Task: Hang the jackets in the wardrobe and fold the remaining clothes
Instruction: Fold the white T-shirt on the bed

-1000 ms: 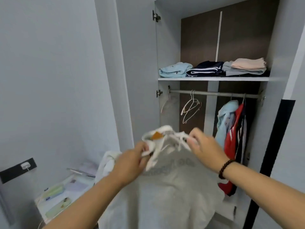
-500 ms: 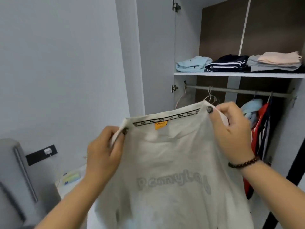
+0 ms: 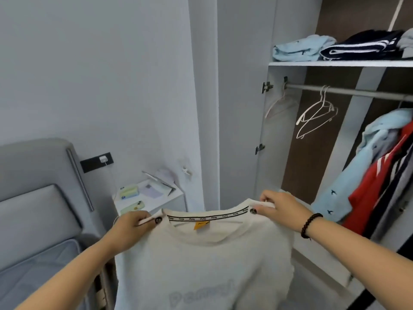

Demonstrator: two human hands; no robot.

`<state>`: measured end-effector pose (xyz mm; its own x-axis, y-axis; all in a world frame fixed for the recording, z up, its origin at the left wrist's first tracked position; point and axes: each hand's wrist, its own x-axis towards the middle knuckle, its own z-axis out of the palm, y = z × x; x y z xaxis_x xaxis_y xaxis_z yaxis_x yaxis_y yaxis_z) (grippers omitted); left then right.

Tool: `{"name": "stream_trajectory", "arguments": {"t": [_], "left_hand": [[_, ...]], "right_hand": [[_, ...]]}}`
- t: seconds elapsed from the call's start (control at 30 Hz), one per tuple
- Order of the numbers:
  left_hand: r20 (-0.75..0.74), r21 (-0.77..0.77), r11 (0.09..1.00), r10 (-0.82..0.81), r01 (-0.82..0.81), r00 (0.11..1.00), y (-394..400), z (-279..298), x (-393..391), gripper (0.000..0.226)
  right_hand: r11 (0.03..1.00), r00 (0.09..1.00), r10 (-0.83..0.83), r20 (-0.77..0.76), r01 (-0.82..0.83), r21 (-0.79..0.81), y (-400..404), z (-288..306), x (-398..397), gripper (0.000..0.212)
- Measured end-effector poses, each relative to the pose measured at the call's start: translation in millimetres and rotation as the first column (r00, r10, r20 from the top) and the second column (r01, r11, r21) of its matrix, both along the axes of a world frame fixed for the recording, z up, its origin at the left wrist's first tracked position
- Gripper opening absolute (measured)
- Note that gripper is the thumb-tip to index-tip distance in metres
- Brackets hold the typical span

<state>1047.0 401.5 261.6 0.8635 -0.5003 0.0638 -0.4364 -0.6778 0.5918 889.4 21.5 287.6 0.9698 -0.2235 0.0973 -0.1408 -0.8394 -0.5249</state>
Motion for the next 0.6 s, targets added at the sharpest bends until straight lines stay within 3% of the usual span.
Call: {"name": "stream_trajectory", "arguments": {"t": [0.07,0.2,0.3,0.47,0.6], "left_hand": [[0.012,0.076,0.997,0.006,-0.007,1.0,14,8,-13,0.027],[0.016,0.26,0.966,0.007,-0.011,1.0,36,26,-52,0.056],[0.077,0.191,0.978,0.065,-0.079,0.995,56,39,-82,0.028],[0.193,0.114,0.936,0.307,-0.332,0.932,91,47,-123,0.021],[0.174,-0.106,0.856,0.516,-0.506,0.838,118,49,-154,0.026]], "right_hand": [[0.995,0.997,0.078,0.001,-0.077,-0.059,-4,13,-4,0.032],[0.957,0.977,0.213,0.003,-0.208,-0.202,3,35,-5,0.037],[0.948,0.956,0.29,0.05,-0.28,-0.154,11,50,0,0.035],[0.878,0.913,0.38,0.148,-0.306,-0.369,41,62,5,0.033],[0.939,0.9,0.329,0.285,-0.282,-0.195,72,71,7,0.018]]}}
